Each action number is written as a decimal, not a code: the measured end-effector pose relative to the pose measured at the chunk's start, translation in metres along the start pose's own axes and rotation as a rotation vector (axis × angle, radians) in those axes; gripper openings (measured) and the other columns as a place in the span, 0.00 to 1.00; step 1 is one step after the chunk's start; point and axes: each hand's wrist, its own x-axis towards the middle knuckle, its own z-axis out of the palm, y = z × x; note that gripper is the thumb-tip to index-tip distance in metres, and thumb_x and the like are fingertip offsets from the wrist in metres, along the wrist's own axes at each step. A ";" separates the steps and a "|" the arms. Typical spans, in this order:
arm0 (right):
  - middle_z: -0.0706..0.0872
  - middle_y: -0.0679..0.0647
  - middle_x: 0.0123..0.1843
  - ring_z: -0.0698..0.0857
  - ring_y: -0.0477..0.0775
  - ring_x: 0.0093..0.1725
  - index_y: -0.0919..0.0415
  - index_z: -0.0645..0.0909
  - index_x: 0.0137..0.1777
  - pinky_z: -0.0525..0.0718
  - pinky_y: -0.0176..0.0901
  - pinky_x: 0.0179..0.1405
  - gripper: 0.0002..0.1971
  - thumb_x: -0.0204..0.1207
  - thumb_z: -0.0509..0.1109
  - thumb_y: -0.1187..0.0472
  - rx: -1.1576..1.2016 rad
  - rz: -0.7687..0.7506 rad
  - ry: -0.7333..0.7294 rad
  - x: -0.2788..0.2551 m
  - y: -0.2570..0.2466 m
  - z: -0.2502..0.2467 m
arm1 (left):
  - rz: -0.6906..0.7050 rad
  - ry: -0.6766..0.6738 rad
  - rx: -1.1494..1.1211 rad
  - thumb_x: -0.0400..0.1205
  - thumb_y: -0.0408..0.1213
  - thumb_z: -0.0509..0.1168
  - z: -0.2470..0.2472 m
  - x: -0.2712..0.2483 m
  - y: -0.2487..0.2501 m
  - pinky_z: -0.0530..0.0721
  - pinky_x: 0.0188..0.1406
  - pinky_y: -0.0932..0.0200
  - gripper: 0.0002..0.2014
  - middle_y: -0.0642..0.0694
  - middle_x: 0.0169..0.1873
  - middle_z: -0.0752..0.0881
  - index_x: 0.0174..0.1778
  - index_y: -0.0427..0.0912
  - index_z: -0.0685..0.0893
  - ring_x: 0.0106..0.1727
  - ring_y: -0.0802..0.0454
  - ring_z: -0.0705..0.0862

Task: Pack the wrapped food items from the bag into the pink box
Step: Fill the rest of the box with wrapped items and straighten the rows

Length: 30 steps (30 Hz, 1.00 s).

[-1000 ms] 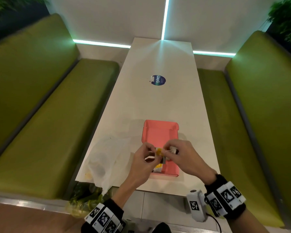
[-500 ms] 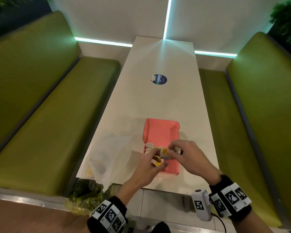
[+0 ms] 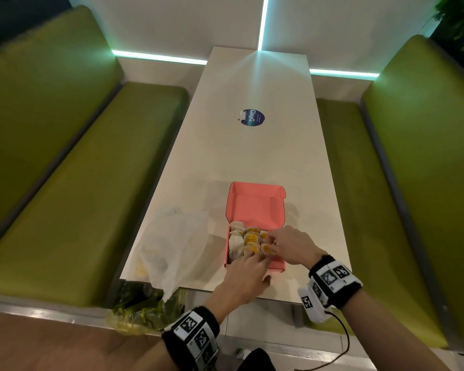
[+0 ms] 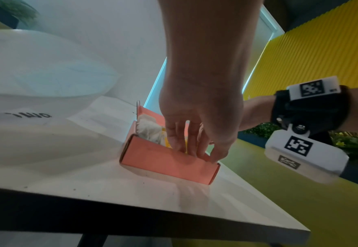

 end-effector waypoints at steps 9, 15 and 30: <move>0.83 0.55 0.51 0.84 0.60 0.48 0.54 0.81 0.53 0.79 0.48 0.43 0.09 0.84 0.59 0.58 0.072 0.120 0.150 0.014 -0.002 0.015 | -0.063 -0.063 0.045 0.85 0.50 0.61 0.003 0.004 0.006 0.82 0.49 0.44 0.25 0.42 0.70 0.74 0.76 0.42 0.71 0.69 0.39 0.75; 0.84 0.56 0.50 0.84 0.61 0.47 0.55 0.77 0.52 0.81 0.51 0.46 0.05 0.84 0.60 0.58 0.060 0.118 0.202 0.016 -0.004 0.018 | -0.068 -0.101 0.081 0.83 0.55 0.62 0.007 0.013 0.008 0.81 0.52 0.44 0.32 0.43 0.81 0.61 0.80 0.42 0.67 0.72 0.36 0.72; 0.86 0.50 0.42 0.85 0.57 0.42 0.52 0.73 0.51 0.80 0.47 0.37 0.08 0.81 0.68 0.50 0.284 0.140 0.393 0.010 0.001 0.034 | -0.085 -0.109 0.101 0.83 0.58 0.61 0.006 0.013 0.013 0.81 0.52 0.42 0.33 0.43 0.81 0.64 0.78 0.40 0.68 0.73 0.37 0.71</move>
